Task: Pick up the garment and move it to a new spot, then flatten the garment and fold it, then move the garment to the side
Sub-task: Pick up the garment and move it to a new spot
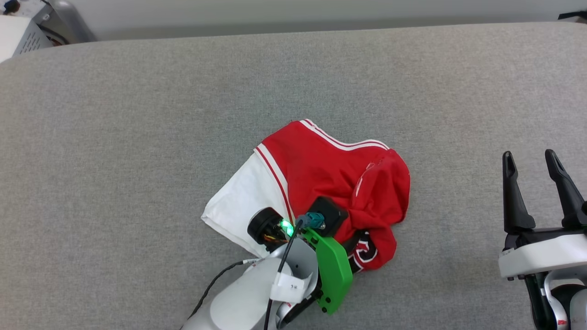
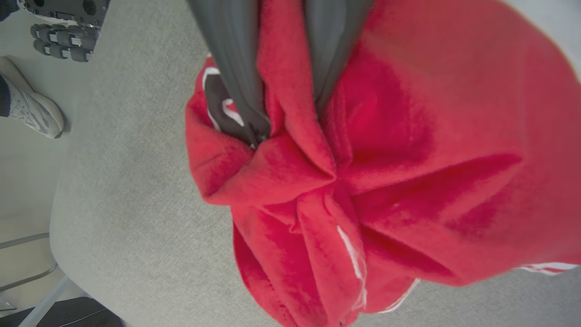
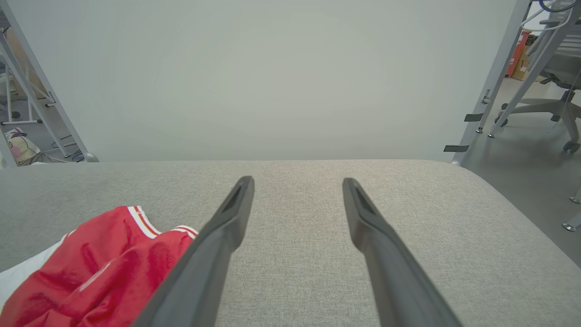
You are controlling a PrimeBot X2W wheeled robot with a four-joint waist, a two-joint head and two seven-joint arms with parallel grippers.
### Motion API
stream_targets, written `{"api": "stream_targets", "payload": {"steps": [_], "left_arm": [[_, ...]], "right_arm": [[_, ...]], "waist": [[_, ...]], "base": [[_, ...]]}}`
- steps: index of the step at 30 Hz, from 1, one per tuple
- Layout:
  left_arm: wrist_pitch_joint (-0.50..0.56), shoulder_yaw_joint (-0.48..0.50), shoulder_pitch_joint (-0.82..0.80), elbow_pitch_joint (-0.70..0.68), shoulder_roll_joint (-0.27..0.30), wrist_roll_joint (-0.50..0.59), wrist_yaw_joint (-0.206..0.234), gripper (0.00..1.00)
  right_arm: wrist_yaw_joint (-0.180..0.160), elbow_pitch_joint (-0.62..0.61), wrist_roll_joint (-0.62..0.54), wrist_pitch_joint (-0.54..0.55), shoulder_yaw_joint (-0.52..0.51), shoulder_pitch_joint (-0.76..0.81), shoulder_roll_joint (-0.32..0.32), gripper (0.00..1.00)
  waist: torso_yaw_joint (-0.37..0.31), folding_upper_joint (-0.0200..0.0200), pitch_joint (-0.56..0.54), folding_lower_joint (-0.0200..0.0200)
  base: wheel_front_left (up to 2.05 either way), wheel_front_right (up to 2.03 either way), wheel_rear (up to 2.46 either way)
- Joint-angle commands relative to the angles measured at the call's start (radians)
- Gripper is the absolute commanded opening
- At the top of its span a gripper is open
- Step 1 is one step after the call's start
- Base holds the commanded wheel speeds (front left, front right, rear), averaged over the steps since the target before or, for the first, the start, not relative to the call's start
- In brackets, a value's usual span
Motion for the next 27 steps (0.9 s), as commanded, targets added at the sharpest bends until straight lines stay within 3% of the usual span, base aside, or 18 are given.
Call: {"api": "stream_targets", "payload": {"steps": [1, 3, 4, 13, 27], "left_arm": [[-0.007, -0.008, 0.017, 0.011, 0.000, -0.001, -0.003, 0.02], [-0.022, -0.015, 0.020, 0.021, -0.003, 0.006, 0.002, 0.90], [-0.032, -0.018, 0.021, 0.025, -0.004, 0.013, 0.007, 1.00], [-0.178, 0.026, 0.058, -0.044, 0.010, 0.026, 0.079, 1.00], [-0.318, 0.239, 0.152, -0.193, 0.102, -0.020, 0.269, 1.00]], "right_arm": [[-0.001, 0.003, 0.003, -0.007, 0.001, -0.015, -0.001, 1.00], [-0.001, 0.011, 0.002, -0.009, 0.002, -0.016, 0.000, 1.00], [-0.001, 0.016, 0.002, -0.010, 0.004, -0.016, 0.001, 1.00], [-0.001, 0.037, -0.006, -0.011, 0.023, 0.009, 0.005, 1.00], [-0.001, 0.027, -0.019, 0.017, 0.028, 0.059, 0.013, 1.00]], "waist": [[0.003, -0.0001, 0.008, 0.0001], [0.007, -0.0001, -0.002, 0.0001], [0.008, -0.0001, -0.010, 0.0001], [0.018, -0.0001, -0.115, 0.0001], [0.051, -0.0001, -0.186, 0.0001]], "base": [[0.00, 0.00, 0.00], [0.00, 0.00, 0.00], [0.00, 0.00, 0.00], [0.00, 0.00, 0.00], [0.00, 0.00, 0.00]]}}
